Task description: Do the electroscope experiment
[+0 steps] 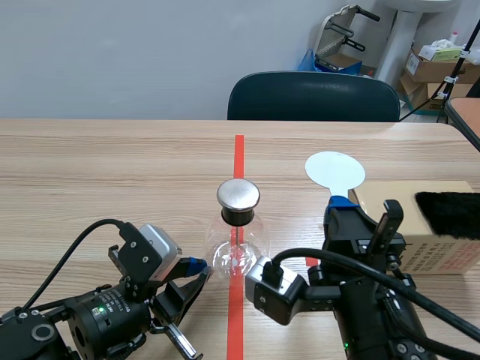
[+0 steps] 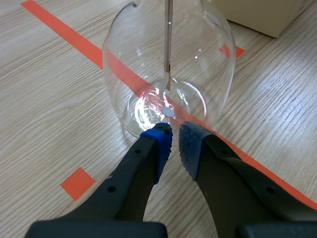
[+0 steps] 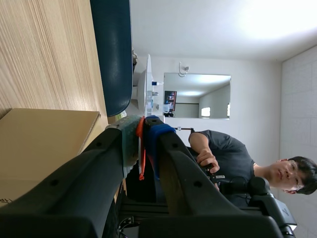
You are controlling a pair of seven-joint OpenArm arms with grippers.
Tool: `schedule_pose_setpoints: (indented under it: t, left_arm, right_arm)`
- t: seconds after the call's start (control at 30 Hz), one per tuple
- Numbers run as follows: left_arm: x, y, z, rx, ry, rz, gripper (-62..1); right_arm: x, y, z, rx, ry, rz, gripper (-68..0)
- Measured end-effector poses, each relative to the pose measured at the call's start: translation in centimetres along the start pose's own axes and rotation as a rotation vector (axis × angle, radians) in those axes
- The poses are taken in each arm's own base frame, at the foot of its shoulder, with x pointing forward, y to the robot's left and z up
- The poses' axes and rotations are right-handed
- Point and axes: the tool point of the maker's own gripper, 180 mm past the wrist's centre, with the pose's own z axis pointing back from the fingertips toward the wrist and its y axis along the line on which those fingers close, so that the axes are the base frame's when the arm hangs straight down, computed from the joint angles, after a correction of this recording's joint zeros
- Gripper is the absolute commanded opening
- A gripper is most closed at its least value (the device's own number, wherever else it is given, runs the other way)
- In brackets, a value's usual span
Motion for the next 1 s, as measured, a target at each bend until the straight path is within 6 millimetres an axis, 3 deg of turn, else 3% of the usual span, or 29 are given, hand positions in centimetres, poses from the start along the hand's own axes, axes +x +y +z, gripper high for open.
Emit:
schedule_pose_setpoints:
  t: [1.0]
  left_arm:
    - [0.0, 0.18, 0.0, 0.01, 0.0, -0.004, -52.4]
  right_arm:
    - [-0.31, 0.01, 0.0, 0.0, 0.017, 0.0, -66.7]
